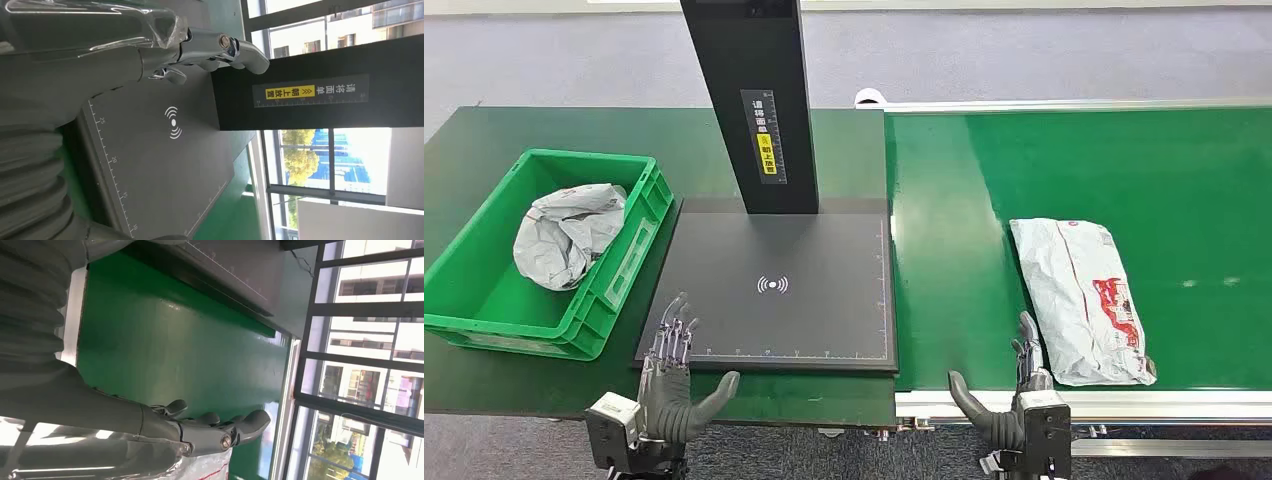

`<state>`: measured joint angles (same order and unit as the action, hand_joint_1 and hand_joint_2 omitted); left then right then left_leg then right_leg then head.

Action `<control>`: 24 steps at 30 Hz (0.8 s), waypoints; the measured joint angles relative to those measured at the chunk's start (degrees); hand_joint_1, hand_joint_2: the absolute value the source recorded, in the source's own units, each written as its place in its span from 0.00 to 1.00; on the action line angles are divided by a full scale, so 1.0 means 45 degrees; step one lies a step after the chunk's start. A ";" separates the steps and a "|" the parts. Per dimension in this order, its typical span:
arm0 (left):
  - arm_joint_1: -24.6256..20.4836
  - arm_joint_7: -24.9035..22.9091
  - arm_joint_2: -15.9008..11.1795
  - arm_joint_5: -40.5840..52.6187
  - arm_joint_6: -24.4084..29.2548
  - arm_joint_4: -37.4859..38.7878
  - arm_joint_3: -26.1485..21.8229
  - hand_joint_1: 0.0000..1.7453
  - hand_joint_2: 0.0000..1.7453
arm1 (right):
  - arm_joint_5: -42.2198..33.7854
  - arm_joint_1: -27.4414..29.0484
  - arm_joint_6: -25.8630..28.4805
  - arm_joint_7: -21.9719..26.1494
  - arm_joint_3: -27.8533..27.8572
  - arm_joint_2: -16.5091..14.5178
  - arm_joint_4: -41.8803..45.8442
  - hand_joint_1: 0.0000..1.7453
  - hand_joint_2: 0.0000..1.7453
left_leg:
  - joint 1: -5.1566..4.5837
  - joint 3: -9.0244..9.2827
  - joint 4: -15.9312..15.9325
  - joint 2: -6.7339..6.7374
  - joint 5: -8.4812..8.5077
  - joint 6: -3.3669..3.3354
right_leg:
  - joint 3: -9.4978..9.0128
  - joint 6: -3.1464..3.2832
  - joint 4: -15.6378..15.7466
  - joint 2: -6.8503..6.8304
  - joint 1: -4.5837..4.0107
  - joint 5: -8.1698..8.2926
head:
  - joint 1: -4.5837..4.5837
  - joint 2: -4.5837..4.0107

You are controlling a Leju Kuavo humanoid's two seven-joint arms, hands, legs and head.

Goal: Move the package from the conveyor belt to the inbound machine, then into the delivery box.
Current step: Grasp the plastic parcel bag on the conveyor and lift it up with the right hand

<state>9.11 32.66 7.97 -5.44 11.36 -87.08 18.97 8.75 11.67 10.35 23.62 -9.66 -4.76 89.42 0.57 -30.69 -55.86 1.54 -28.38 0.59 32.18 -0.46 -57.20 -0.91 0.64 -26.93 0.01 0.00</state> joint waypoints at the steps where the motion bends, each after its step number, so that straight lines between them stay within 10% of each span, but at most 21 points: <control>1: 0.0005 -0.0006 0.0007 0.0007 -0.0002 0.0000 -0.0003 0.00 1.00 | 0.0001 0.0000 -0.0002 -0.0001 0.0000 0.0000 0.0000 0.00 1.00 | 0.0000 0.0000 0.0000 0.0000 0.0000 0.0000 | 0.0000 0.0000 0.0000 0.0000 0.0000 0.0000 | -0.0001 -0.0001; 24: 0.0009 -0.0197 0.0142 0.0172 -0.0158 0.0005 -0.0187 0.00 1.00 | 0.0111 -0.0013 -0.0080 -0.0069 0.0012 -0.0006 0.0000 0.00 1.00 | 0.0000 0.0000 0.0000 0.0000 0.0000 0.0000 | -0.0001 0.0000 0.0000 0.0000 0.0000 0.0000 | 0.0002 -0.0002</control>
<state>9.15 31.78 8.61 -4.67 10.64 -87.06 18.13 9.25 11.61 9.99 23.30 -9.61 -4.79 89.42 0.57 -30.69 -55.86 1.54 -28.38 0.59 32.18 -0.46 -57.21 -0.91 0.64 -26.93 0.02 -0.01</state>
